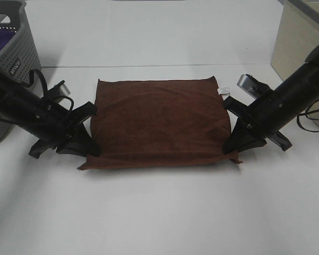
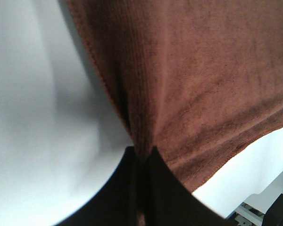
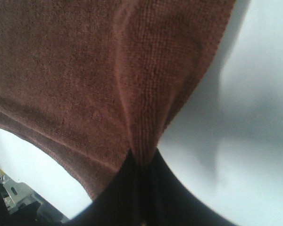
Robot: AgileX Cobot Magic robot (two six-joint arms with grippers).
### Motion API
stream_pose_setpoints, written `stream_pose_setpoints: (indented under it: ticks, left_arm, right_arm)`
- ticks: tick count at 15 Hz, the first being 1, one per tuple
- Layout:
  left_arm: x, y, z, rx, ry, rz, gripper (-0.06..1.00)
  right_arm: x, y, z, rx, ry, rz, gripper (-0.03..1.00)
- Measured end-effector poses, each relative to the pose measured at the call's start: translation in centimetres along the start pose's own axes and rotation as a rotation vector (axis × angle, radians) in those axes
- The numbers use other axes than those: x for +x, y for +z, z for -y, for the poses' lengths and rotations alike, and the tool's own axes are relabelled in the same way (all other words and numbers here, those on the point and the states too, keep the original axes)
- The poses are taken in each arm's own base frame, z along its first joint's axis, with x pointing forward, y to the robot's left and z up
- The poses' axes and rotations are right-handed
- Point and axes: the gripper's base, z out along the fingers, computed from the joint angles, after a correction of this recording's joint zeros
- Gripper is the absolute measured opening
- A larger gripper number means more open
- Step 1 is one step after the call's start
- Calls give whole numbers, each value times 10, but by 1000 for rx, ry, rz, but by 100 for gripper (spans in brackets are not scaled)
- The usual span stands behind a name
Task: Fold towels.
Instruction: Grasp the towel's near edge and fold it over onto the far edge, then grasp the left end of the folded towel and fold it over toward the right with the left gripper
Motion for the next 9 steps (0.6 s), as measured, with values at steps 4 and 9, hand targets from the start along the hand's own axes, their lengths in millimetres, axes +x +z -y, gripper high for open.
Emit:
stream_pose_setpoints:
  ticks: [4,9]
  left_arm:
    - [63,-1,-19,-37,-113,-132,1]
    - [56,-15,-4,-22,-63,-64,1]
  right_arm:
    - [52,16,6,-6,90,-124,0]
    - [46,-4,-9,-8,33,-60,0]
